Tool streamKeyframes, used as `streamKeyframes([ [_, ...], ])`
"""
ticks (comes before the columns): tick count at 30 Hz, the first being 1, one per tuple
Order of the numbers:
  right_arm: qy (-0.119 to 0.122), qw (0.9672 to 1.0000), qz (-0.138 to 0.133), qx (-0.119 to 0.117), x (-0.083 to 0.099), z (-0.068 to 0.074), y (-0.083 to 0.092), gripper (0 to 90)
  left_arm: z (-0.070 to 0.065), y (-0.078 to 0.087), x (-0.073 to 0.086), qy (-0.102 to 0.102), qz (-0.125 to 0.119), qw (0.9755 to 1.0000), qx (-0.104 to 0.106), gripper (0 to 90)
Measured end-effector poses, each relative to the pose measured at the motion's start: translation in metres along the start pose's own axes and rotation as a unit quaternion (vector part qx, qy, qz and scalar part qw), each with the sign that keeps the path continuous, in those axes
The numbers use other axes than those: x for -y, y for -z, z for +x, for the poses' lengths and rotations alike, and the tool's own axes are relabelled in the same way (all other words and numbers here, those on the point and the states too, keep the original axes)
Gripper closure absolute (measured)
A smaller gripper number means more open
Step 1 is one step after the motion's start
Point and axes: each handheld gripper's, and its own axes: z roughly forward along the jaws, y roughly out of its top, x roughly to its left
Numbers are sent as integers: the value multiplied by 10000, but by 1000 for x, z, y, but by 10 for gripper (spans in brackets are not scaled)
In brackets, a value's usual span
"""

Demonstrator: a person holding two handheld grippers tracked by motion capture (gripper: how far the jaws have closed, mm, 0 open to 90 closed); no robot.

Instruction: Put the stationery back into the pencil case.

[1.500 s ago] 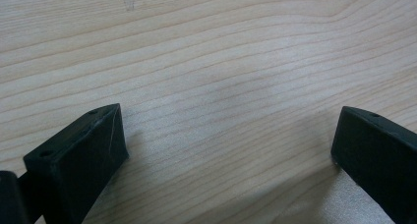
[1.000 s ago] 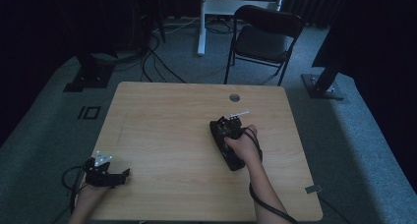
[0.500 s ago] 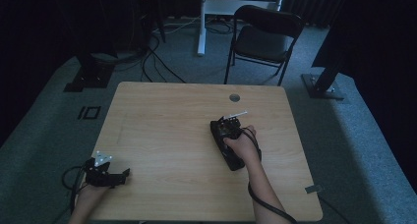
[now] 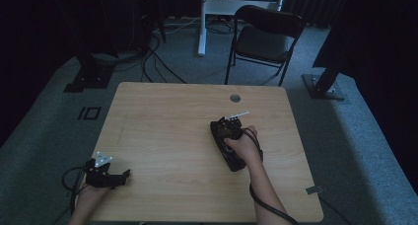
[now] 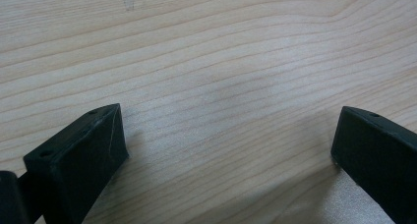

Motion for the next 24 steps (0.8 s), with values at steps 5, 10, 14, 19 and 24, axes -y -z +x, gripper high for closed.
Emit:
streamKeyframes([
  [5,33,9997,-188,-123,1,-1,9,459,0,0,0,-1,1,10000,0,1],
  [10,90,9990,-380,-231,0,-3,22,436,0,0,0,0,1,10000,0,1],
  [14,209,9977,-542,-338,1,-5,32,413,0,0,0,0,1,10000,0,1],
  [19,242,9964,-685,-442,2,-10,44,404,0,0,0,0,-1,10000,0,1],
  [24,223,9948,-856,-504,5,-17,56,391,0,0,0,-1,1,10000,0,1],
])
